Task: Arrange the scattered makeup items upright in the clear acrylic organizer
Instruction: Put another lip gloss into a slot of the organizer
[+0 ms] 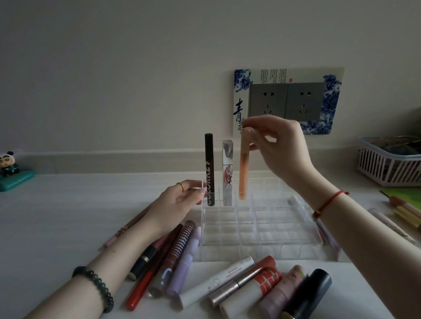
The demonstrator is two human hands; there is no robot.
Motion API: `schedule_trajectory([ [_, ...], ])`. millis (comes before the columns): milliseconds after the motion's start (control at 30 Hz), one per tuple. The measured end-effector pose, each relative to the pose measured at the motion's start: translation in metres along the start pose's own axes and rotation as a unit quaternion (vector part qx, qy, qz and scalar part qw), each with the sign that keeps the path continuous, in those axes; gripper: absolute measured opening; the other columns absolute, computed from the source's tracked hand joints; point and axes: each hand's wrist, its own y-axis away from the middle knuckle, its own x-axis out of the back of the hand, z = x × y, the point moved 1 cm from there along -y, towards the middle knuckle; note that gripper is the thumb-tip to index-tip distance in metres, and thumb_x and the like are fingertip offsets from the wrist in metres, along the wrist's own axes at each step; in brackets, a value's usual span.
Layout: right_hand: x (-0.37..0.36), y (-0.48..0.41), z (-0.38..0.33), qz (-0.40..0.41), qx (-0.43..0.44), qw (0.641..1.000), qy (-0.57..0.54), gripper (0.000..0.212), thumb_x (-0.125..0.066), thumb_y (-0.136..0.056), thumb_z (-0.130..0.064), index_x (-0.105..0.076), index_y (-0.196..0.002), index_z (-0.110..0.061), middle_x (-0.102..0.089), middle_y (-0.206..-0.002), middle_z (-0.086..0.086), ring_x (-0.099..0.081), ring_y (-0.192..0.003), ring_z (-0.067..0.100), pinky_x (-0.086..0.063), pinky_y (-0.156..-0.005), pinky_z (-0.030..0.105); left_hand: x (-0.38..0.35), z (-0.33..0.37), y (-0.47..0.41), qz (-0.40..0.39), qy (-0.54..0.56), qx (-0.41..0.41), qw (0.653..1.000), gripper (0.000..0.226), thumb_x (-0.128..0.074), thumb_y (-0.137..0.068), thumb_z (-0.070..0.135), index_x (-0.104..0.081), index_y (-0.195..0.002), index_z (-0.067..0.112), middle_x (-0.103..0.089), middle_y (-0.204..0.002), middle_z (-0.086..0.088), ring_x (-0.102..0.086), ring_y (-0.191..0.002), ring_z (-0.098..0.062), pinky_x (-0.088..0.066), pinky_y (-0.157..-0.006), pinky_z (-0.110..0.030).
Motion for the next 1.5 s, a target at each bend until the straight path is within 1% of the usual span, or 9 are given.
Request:
schedule_trajectory([
  [267, -0.002, 0.004, 0.011, -0.023, -0.037, 0.999, -0.014, 0.018, -0.059, -0.082, -0.009, -0.064, -0.099, -0.006, -0.066, -0.086, 0.006, -0.067, -0.079, 0.019, -0.058, -0.067, 0.033, -0.001, 0.0, -0.001, 0.002, 0.007, -0.004, 1.0, 0.014, -0.05, -0.089, 0.018, -0.056, -0.095, 0.029, -0.065, -0.088, 0.01, -0.06, -0.072, 0.009, -0.042, -0.075, -0.005],
  [367, -0.003, 0.006, 0.011, -0.058, -0.051, 0.996, -0.033, 0.023, -0.061, -0.08, -0.007, -0.06, -0.103, -0.009, -0.066, -0.081, 0.005, -0.067, -0.078, 0.019, -0.058, -0.065, 0.03, -0.001, 0.0, -0.001, 0.001, 0.009, -0.005, 1.0, 0.013, -0.05, -0.089, 0.018, -0.056, -0.097, 0.027, -0.065, -0.091, 0.009, -0.06, -0.073, 0.009, -0.042, -0.076, -0.004],
  [567, -0.001, 0.008, 0.011, -0.116, -0.056, 0.992, -0.014, 0.041, -0.065, -0.076, -0.004, -0.053, -0.113, -0.015, -0.065, -0.081, -0.004, -0.066, -0.078, 0.012, -0.057, -0.073, 0.026, -0.001, 0.0, -0.001, 0.001, 0.01, -0.004, 1.0, 0.013, -0.05, -0.089, 0.018, -0.056, -0.097, 0.027, -0.065, -0.09, 0.009, -0.06, -0.072, 0.01, -0.043, -0.075, -0.005],
  [800, 0.001, 0.01, 0.012, -0.153, -0.075, 0.985, -0.014, 0.052, -0.066, -0.074, -0.002, -0.046, -0.121, -0.015, -0.066, -0.085, 0.003, -0.066, -0.08, 0.014, -0.057, -0.073, 0.026, 0.0, 0.001, -0.001, -0.001, 0.0, 0.0, 1.0, 0.012, -0.05, -0.089, 0.02, -0.055, -0.097, 0.027, -0.064, -0.09, 0.011, -0.06, -0.073, 0.011, -0.042, -0.075, -0.004],
  [1033, 0.012, 0.01, 0.007, -0.19, -0.098, 0.977, 0.002, 0.058, -0.067, -0.072, -0.008, -0.043, -0.124, -0.017, -0.064, -0.086, -0.005, -0.064, -0.084, 0.006, -0.051, -0.08, 0.014, -0.001, 0.002, 0.0, 0.003, -0.001, -0.001, 1.0, 0.014, -0.05, -0.089, 0.019, -0.056, -0.093, 0.031, -0.064, -0.089, 0.011, -0.06, -0.073, 0.01, -0.043, -0.076, -0.007],
  [1133, 0.034, 0.0, -0.003, -0.164, -0.099, 0.981, 0.005, 0.052, -0.065, -0.073, -0.012, -0.047, -0.121, -0.016, -0.064, -0.089, -0.008, -0.063, -0.08, 0.001, -0.05, -0.077, 0.01, -0.001, 0.002, 0.001, 0.004, -0.001, -0.004, 1.0, 0.014, -0.05, -0.089, 0.02, -0.057, -0.098, 0.027, -0.065, -0.09, 0.011, -0.061, -0.075, 0.01, -0.043, -0.074, -0.006],
  [1200, 0.054, -0.007, -0.011, -0.13, -0.095, 0.987, 0.002, 0.046, -0.065, -0.074, -0.015, -0.051, -0.117, -0.018, -0.065, -0.089, -0.007, -0.065, -0.076, 0.002, -0.052, -0.074, 0.013, -0.001, 0.003, 0.001, 0.006, -0.003, -0.004, 1.0, 0.014, -0.05, -0.089, 0.02, -0.057, -0.1, 0.026, -0.065, -0.092, 0.01, -0.061, -0.076, 0.01, -0.042, -0.074, -0.002],
  [1333, 0.095, -0.012, -0.021, -0.076, -0.095, 0.992, 0.014, 0.034, -0.064, -0.077, -0.014, -0.057, -0.11, -0.018, -0.066, -0.088, -0.003, -0.065, -0.07, -0.002, -0.053, -0.072, 0.014, -0.002, 0.004, 0.001, 0.014, -0.004, -0.008, 1.0, 0.014, -0.05, -0.089, 0.017, -0.058, -0.1, 0.022, -0.065, -0.09, 0.009, -0.06, -0.074, 0.011, -0.044, -0.074, -0.005],
  [1500, 0.133, -0.001, -0.01, -0.103, -0.127, 0.979, 0.122, 0.032, -0.064, -0.076, -0.017, -0.058, -0.107, -0.022, -0.065, -0.087, -0.007, -0.065, -0.074, -0.001, -0.051, -0.071, 0.009, -0.003, 0.006, 0.002, 0.009, -0.013, -0.007, 1.0, 0.02, -0.048, -0.09, 0.016, -0.058, -0.107, 0.014, -0.065, -0.091, 0.007, -0.061, -0.075, 0.011, -0.042, -0.071, 0.0],
])
